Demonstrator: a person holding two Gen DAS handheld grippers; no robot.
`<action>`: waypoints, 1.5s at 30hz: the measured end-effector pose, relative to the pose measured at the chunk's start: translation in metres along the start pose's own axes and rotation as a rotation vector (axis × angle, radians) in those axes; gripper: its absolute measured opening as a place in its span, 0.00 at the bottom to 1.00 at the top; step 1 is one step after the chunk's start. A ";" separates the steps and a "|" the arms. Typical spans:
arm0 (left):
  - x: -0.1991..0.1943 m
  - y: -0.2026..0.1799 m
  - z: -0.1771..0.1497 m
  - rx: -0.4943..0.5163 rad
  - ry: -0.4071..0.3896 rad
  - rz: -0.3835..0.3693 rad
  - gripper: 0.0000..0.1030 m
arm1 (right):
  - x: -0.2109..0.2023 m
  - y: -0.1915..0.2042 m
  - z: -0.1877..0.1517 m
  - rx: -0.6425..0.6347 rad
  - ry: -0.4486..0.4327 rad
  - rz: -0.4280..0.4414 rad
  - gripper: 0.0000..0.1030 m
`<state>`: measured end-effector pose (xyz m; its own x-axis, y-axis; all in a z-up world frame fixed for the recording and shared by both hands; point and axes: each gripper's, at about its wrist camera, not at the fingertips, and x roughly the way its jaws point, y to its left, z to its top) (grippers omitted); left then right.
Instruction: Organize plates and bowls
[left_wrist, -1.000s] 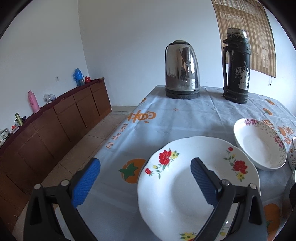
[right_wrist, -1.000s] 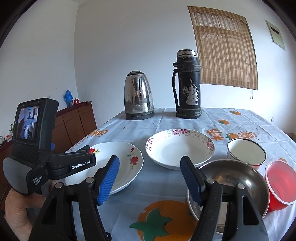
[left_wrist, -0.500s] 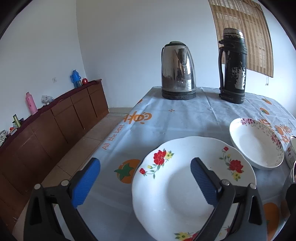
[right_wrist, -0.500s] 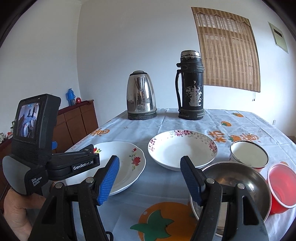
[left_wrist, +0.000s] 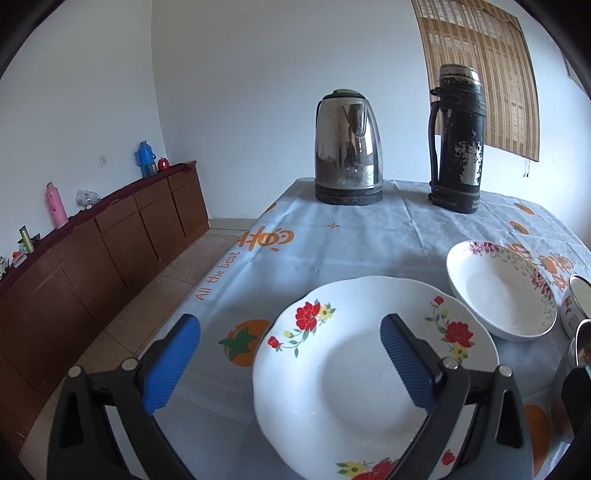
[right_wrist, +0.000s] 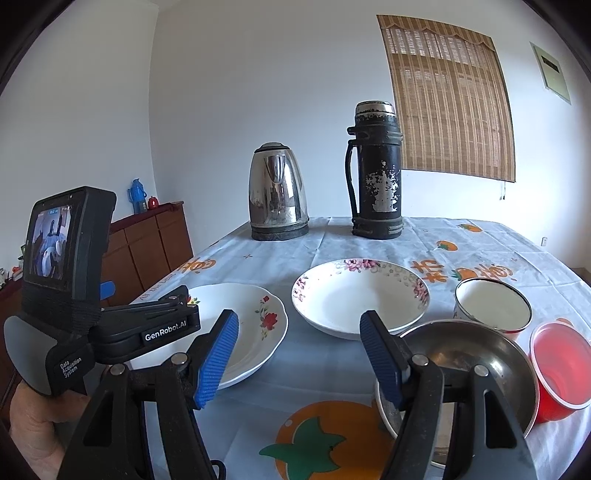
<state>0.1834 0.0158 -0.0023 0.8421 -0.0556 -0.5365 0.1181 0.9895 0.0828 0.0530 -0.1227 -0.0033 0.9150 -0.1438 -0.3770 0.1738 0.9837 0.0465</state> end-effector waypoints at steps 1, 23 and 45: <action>0.000 -0.001 0.000 0.000 0.003 -0.008 0.97 | -0.001 0.000 0.000 -0.003 -0.001 -0.001 0.68; -0.014 -0.011 -0.007 0.006 0.008 -0.104 0.96 | -0.021 -0.023 0.006 -0.018 0.122 0.027 0.68; 0.054 -0.129 0.095 0.236 0.341 -0.328 0.96 | 0.129 -0.162 0.099 0.082 0.648 0.029 0.45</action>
<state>0.2635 -0.1277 0.0379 0.5261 -0.2723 -0.8056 0.4954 0.8681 0.0302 0.1788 -0.3118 0.0323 0.5195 0.0025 -0.8545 0.2029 0.9710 0.1261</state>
